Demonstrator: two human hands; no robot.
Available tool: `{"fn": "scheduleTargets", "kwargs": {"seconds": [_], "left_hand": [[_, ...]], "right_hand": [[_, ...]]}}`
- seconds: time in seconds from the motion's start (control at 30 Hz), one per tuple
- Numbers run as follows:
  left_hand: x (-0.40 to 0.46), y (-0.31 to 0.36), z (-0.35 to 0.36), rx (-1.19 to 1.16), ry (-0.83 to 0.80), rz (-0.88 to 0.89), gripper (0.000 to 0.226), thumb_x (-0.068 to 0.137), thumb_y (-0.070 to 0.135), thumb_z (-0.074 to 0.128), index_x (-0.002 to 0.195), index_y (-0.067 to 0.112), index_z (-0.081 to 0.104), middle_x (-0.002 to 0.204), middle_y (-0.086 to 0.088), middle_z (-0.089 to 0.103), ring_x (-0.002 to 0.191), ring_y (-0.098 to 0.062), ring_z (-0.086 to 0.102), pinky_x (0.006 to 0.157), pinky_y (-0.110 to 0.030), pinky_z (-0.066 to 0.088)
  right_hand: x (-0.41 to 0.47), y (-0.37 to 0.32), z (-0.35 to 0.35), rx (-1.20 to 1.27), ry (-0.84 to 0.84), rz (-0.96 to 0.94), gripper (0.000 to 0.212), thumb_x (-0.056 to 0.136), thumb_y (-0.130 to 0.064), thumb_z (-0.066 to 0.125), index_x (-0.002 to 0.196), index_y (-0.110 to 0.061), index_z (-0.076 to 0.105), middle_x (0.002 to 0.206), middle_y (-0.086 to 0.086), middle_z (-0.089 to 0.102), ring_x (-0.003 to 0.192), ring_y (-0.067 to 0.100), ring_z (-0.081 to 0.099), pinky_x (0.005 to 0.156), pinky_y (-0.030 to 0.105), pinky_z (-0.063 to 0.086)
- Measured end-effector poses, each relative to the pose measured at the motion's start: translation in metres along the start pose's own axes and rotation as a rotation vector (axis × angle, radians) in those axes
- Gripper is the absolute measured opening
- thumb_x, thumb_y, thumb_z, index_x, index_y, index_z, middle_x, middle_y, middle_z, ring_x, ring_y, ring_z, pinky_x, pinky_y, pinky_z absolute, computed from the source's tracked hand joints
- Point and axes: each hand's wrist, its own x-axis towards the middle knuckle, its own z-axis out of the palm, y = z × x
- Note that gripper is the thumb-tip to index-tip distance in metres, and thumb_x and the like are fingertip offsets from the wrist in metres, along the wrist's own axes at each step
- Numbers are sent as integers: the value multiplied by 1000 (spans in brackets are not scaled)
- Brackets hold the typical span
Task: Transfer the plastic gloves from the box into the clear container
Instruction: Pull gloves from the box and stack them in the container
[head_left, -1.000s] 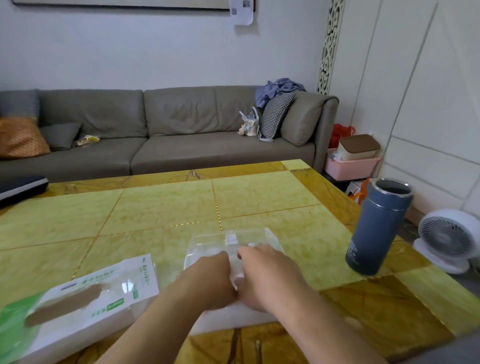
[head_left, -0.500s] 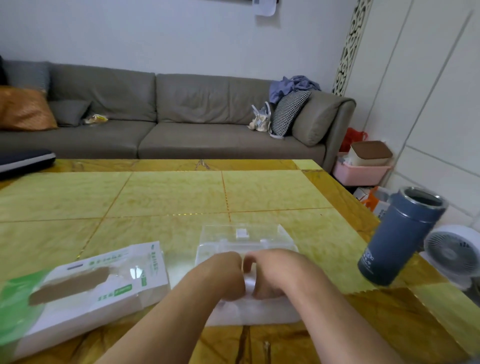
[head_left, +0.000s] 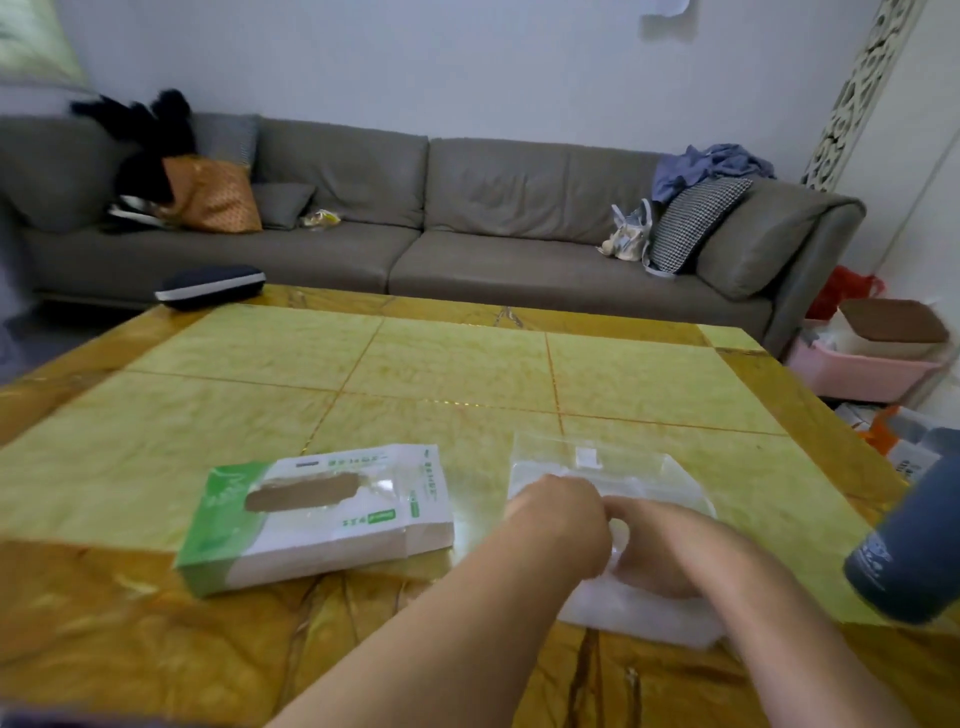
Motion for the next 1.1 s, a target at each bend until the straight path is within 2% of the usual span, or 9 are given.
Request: {"fn": "scheduleTargets", "kwargs": {"seconds": [0.1, 0.2, 0.33, 0.47, 0.57, 0.63, 0.8, 0.97, 1.1], "left_hand": [[-11, -4, -4, 6, -5, 57, 30, 97, 6, 55, 127, 1, 58, 110, -15, 64, 90, -28, 61, 77, -34, 52], [-35, -15, -10, -26, 82, 115, 37, 96, 0, 51, 133, 1, 52, 102, -15, 59, 81, -28, 55, 70, -36, 51], [-67, -63, -16, -229, 461, 208, 16, 96, 14, 51, 113, 14, 52, 103, -4, 56, 82, -28, 60, 69, -43, 56], [-70, -159, -21, -198, 644, -47, 7, 97, 21, 45, 94, 19, 51, 91, 1, 57, 77, -24, 59, 68, -42, 54], [-65, -212, -12, -115, 438, -209, 13, 99, 21, 46, 93, 21, 58, 94, 0, 61, 80, -21, 62, 72, -40, 57], [-60, -225, -4, -72, 271, -203, 19, 96, 15, 42, 87, 27, 54, 95, 1, 61, 83, -21, 62, 76, -39, 58], [-49, -245, 2, -177, 235, -182, 32, 90, 16, 43, 107, 27, 68, 102, 4, 65, 86, -18, 64, 78, -39, 59], [-46, -246, -5, -307, 244, -201, 29, 82, 10, 43, 84, 17, 71, 89, -3, 69, 69, -24, 58, 65, -36, 56], [-48, -238, -5, -178, 149, -226, 31, 91, 18, 42, 101, 28, 69, 100, 5, 67, 87, -19, 66, 80, -37, 59]], "right_hand": [[-3, 9, 10, 67, 148, -4, 49, 101, -38, 62, 148, -47, 49, 134, -6, 69, 99, 15, 67, 73, 28, 51], [-6, 15, 15, 104, 299, 50, 38, 101, -40, 57, 138, -47, 56, 134, -4, 70, 92, 12, 68, 78, 30, 54], [-28, -6, 5, 2, 591, 161, 25, 101, -29, 45, 120, -38, 59, 124, -2, 64, 99, 25, 63, 86, 38, 54], [-58, -85, 14, 4, 970, -214, 35, 89, -3, 55, 114, -26, 61, 115, -8, 58, 96, 15, 51, 75, 28, 43], [-52, -137, 40, -18, 717, -602, 61, 92, -3, 47, 148, -28, 47, 148, -18, 42, 133, 6, 43, 108, 18, 36], [-34, -156, 60, -1, 528, -664, 75, 92, -4, 45, 161, -30, 31, 160, -23, 24, 148, 6, 28, 120, 17, 24], [-4, -160, 84, -37, 507, -634, 75, 76, -13, 43, 149, -30, 48, 154, -17, 41, 138, 14, 50, 110, 17, 31], [-1, -160, 86, 3, 580, -661, 69, 78, -14, 35, 141, -32, 56, 149, -19, 49, 132, 11, 53, 105, 17, 33], [-4, -160, 84, 30, 574, -649, 69, 70, -6, 45, 133, -32, 59, 138, -20, 54, 121, 8, 56, 99, 17, 39]]}}
